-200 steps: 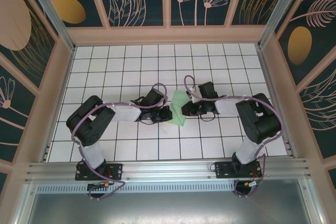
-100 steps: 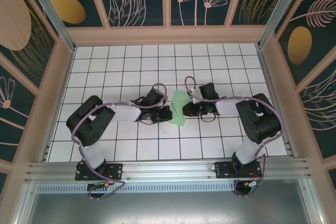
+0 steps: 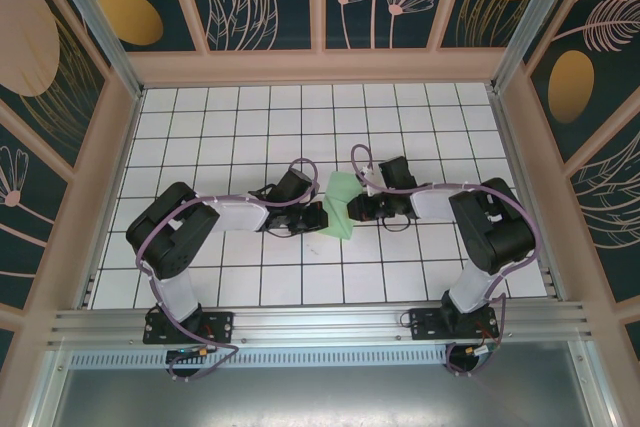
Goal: Fold a paper plane with a square sheet of paper (pick it up from the middle)
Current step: Fold the triangle a second time at the center of the table.
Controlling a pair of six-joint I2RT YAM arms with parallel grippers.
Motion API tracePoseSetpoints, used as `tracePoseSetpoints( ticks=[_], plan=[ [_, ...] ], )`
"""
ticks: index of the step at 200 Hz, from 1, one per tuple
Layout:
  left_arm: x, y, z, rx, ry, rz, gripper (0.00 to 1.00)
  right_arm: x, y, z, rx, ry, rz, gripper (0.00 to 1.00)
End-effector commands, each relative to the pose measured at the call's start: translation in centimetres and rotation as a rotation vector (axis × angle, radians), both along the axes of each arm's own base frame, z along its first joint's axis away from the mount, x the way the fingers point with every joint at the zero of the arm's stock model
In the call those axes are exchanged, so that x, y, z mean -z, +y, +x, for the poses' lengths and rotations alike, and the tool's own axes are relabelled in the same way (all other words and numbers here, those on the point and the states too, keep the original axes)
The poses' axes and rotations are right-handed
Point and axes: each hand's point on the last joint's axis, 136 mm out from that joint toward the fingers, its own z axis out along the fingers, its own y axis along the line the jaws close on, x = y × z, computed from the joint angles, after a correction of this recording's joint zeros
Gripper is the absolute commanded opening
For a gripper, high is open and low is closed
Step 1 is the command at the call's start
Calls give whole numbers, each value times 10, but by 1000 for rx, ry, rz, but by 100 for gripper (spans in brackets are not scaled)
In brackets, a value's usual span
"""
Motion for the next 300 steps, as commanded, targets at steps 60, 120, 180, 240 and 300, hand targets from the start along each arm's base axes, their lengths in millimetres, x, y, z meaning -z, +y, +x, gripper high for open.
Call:
tracePoseSetpoints(
  ticks=[60,120,180,240,300],
  plan=[
    [7,9,-1,-4,7,61,10,-9,1,9,-28,-37,-8,14],
    [9,9,-2,-2,9,67,10,-27,6,11,-44,-62,23,14],
    [8,8,0,-2,6,69,10,-16,7,12,-65,-39,1,14],
    [1,7,4,-8,-14,66,13,-10,5,12,-64,-27,-14,14],
    [-17,2,11,-19,-57,26,16,-3,7,12,-65,-1,-6,14]
  ],
)
